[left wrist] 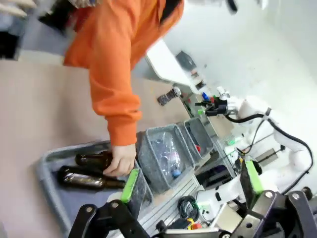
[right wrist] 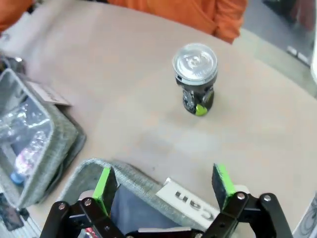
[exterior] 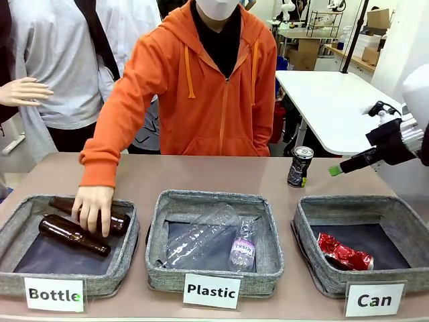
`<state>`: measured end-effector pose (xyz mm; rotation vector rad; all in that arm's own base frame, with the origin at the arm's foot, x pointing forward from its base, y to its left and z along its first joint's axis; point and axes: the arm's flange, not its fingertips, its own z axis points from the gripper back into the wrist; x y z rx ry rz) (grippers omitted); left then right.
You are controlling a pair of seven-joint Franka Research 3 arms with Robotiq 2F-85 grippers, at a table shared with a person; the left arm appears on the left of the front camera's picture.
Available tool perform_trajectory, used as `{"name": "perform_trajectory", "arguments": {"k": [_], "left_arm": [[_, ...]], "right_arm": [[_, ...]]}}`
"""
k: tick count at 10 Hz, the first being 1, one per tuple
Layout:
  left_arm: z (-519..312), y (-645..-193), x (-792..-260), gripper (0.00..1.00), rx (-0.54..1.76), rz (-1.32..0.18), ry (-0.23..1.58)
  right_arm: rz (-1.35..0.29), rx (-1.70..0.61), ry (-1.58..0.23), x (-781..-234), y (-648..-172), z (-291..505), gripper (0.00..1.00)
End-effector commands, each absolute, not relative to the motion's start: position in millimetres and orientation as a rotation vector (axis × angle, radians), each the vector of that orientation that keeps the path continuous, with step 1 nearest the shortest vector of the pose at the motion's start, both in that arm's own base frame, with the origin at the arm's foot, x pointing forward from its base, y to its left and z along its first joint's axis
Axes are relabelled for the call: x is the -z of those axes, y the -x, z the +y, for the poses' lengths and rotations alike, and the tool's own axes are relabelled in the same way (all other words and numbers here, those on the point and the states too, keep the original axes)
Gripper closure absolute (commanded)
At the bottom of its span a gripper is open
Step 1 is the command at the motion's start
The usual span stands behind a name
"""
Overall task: Sort the can waste into the basket.
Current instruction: Pick up the can waste from the table and place it in the right Fabric basket.
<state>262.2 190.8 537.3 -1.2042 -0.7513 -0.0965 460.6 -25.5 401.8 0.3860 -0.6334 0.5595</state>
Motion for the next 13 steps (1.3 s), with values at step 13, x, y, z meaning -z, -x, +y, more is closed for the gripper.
{"name": "perform_trajectory", "arguments": {"k": [13], "left_arm": [[122, -268, -503, 0.0, 0.3, -0.376, 1.207]], "right_arm": [[-0.851, -0.623, -0.446, -296, -545, -16, 0.0]]}}
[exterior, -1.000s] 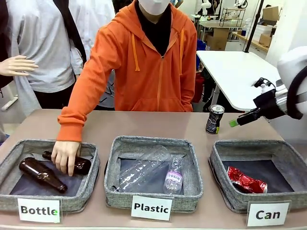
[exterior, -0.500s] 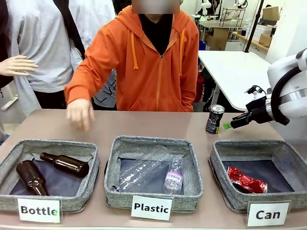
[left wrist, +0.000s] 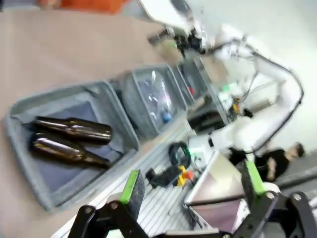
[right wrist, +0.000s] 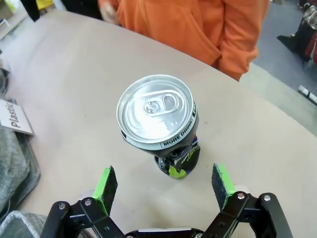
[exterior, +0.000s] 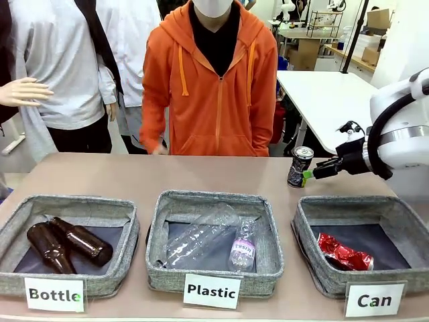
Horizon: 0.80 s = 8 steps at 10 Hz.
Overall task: Sort the can waste into the basket.
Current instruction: Pick up the can waste from the table and place it in the right Fabric basket.
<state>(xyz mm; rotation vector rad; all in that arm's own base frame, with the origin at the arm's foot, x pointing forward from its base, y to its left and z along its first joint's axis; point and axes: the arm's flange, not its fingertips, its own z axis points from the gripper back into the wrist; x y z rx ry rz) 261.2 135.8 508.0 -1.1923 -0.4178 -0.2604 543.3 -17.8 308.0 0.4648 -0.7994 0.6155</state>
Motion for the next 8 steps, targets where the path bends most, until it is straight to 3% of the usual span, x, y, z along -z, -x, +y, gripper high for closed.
{"name": "perform_trajectory", "arguments": {"k": [1, 3, 8], "left_arm": [[99, -275, -488, 0.0, 0.315, -0.314, 1.21], [77, -284, -464, 0.0, 0.264, -0.319, 1.144], [87, -278, -481, 0.0, 0.315, -0.306, 1.191]], "right_arm": [[-0.86, -0.618, -0.454, -292, -545, -12, 0.0], [-0.88, -0.635, -0.477, -287, -549, -5, 0.0], [-0.937, -0.623, -0.464, -276, -559, 10, 0.0]]}}
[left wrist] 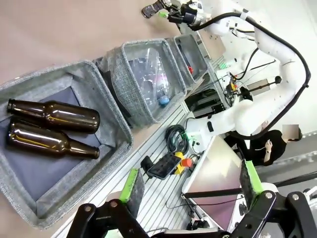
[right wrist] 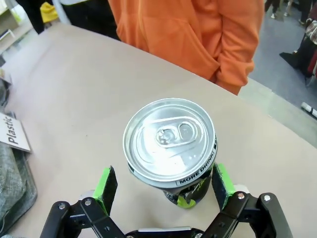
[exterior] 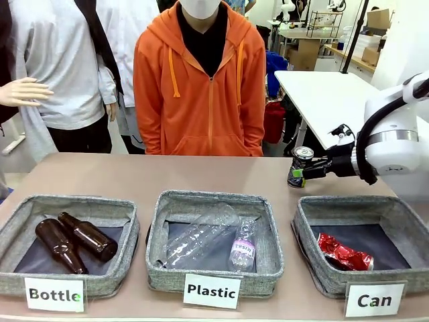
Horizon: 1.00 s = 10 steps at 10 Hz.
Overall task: Sort the can waste into the basket.
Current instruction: Pick up the can waste from the table and place it in the right Fabric basket.
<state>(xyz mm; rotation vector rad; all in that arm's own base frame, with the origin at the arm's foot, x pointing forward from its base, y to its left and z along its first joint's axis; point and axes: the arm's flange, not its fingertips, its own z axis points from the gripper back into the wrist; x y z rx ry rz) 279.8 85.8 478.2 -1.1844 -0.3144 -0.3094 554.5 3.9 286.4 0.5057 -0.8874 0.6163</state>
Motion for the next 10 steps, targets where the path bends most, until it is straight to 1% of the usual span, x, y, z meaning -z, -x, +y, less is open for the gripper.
{"name": "perform_trajectory", "arguments": {"k": [1, 2, 3, 4, 5, 6, 10], "left_arm": [[86.8, -277.6, -481.0, 0.0, 0.315, -0.306, 1.191], [86.8, -277.6, -481.0, 0.0, 0.315, -0.306, 1.191], [86.8, -277.6, -481.0, 0.0, 0.315, -0.306, 1.191], [86.8, -277.6, -481.0, 0.0, 0.315, -0.306, 1.191], [86.8, -277.6, -481.0, 0.0, 0.315, -0.306, 1.191], [86.8, -277.6, -481.0, 0.0, 0.315, -0.306, 1.191], [86.8, -277.6, -481.0, 0.0, 0.315, -0.306, 1.191]], "right_arm": [[-0.921, -0.618, -0.473, -274.8, -559.8, 9.3, 0.0], [-0.924, -0.613, -0.464, -274.6, -559.1, 8.9, 0.59], [-0.942, -0.603, -0.478, -275.9, -559.0, 9.4, 0.59], [-0.956, -0.592, -0.479, -275.4, -559.8, 9.8, 1.0], [-0.963, -0.593, -0.493, -274.0, -560.8, 9.7, 0.64], [-0.966, -0.587, -0.492, -273.4, -561.4, 8.7, 1.0], [-0.958, -0.58, -0.511, -273.2, -561.4, 4.0, 1.0]]}}
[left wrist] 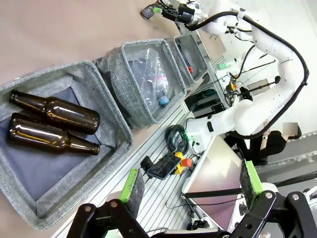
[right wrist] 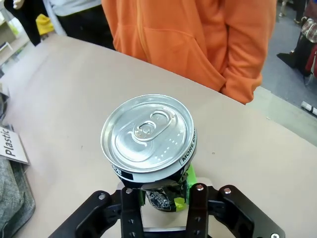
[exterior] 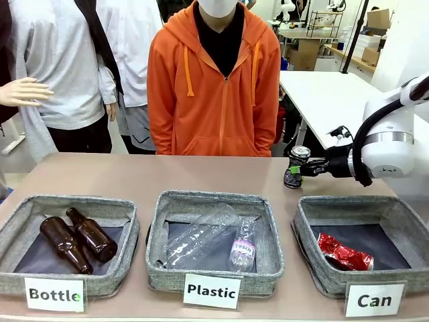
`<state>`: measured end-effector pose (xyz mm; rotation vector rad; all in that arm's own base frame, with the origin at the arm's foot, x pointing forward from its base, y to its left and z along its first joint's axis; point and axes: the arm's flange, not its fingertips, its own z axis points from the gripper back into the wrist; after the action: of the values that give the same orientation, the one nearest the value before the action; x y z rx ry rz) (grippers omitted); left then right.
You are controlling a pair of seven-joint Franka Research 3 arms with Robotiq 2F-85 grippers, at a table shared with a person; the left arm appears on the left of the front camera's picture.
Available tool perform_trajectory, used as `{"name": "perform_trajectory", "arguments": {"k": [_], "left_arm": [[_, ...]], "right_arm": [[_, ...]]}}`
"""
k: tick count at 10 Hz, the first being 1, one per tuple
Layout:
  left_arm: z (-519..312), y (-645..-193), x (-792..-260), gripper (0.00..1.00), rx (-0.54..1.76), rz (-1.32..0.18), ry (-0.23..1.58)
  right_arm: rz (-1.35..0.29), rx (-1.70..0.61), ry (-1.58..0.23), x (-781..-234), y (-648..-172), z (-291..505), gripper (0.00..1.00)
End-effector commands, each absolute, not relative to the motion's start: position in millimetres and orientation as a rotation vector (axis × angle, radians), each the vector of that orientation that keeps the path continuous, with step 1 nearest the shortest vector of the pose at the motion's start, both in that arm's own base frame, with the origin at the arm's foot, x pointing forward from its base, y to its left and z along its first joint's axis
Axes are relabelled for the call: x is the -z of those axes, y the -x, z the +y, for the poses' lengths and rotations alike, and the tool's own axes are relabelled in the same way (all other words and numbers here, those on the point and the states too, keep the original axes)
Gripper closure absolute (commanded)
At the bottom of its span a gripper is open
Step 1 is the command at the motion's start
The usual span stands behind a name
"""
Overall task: Sort the can waste into the basket.
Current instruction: Pick up the can waste from the table and place it in the right Fabric basket.
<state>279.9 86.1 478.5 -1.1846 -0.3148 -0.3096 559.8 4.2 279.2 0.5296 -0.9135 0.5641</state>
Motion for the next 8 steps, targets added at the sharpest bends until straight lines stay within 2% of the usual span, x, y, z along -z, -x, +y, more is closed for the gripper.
{"name": "perform_trajectory", "arguments": {"k": [1, 3, 5, 7, 8], "left_arm": [[87, -278, -481, 0.0, 0.315, -0.306, 1.191], [87, -278, -481, 0.0, 0.315, -0.306, 1.191], [87, -278, -481, 0.0, 0.315, -0.306, 1.191], [87, -278, -481, 0.0, 0.315, -0.306, 1.191], [87, -278, -481, 0.0, 0.315, -0.306, 1.191]], "right_arm": [[-0.96, -0.582, -0.511, -273, -561, 3, 1.0], [-0.974, -0.59, -0.514, -281, -556, 1, 1.0], [-0.963, -0.654, -0.515, -331, -534, -11, 1.0], [-0.79, -0.756, -0.542, -403, -501, -24, 1.0], [-0.696, -0.852, -0.491, -433, -475, -24, 1.0]]}}
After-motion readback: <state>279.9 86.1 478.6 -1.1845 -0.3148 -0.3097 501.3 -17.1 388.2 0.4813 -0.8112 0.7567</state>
